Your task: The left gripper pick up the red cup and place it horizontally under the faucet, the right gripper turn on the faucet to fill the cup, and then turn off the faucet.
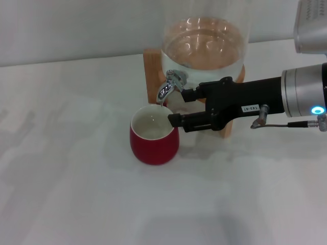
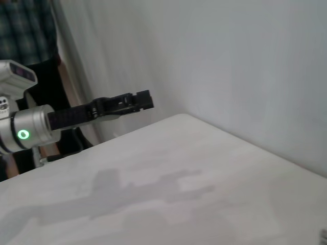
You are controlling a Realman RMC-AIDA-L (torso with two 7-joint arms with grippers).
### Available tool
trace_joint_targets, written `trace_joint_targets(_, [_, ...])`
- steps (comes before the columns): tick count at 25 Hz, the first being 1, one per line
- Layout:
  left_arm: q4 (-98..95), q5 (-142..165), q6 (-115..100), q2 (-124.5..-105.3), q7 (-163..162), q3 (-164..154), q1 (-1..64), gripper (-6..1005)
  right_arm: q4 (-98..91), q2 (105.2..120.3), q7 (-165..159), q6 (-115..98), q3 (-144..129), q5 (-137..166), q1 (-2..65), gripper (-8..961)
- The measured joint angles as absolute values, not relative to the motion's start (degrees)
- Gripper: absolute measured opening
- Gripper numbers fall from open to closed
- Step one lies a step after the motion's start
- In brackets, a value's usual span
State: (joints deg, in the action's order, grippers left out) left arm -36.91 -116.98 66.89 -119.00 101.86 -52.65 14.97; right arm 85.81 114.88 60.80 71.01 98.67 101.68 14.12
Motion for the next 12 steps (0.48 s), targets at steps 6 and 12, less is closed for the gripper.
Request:
trace_joint_targets(6, [-36.91,-116.91,66.93,-119.00,101.86,-52.64,14.56,881,85.87,114.87,60.91,71.80,98.74,101.68,14.07,721])
trace_joint_targets(12, [-36.91,-116.91,67.15,-119.01,101.86,-52.70,14.41,881,85.81,114.87,60.92,71.71,100.20,101.81,13.44,721])
